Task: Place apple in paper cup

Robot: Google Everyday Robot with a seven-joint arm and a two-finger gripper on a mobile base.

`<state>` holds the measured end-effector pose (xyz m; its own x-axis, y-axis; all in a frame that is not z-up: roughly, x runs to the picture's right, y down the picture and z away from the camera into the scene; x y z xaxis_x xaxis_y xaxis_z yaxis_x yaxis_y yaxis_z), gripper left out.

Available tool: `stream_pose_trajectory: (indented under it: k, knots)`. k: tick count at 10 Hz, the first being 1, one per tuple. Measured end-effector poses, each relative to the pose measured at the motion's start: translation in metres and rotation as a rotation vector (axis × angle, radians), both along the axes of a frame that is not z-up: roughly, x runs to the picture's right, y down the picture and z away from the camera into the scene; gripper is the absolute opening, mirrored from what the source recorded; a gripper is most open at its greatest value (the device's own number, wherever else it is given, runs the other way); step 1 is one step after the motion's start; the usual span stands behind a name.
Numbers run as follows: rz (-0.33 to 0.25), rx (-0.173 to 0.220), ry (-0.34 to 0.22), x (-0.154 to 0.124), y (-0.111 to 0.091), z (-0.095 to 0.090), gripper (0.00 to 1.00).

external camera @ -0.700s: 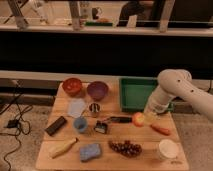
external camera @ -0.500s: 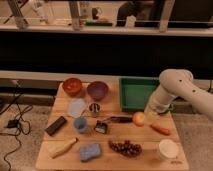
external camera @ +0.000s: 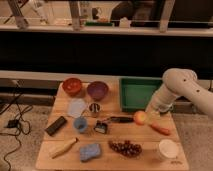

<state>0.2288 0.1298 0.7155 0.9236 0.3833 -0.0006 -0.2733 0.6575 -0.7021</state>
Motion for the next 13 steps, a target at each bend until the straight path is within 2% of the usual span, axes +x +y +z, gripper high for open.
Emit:
stream_pose_trajectory:
  k: [4, 7, 10, 13]
  knots:
    - [0.033, 0.020, 0.014, 0.020, -0.004, -0.014, 0.00]
    - [0.032, 0.027, 0.037, 0.033, 0.009, -0.036, 0.00]
    - [0.028, 0.023, 0.052, 0.044, 0.033, -0.063, 0.00]
    - [0.039, 0.020, 0.030, 0.043, 0.036, -0.068, 0.00]
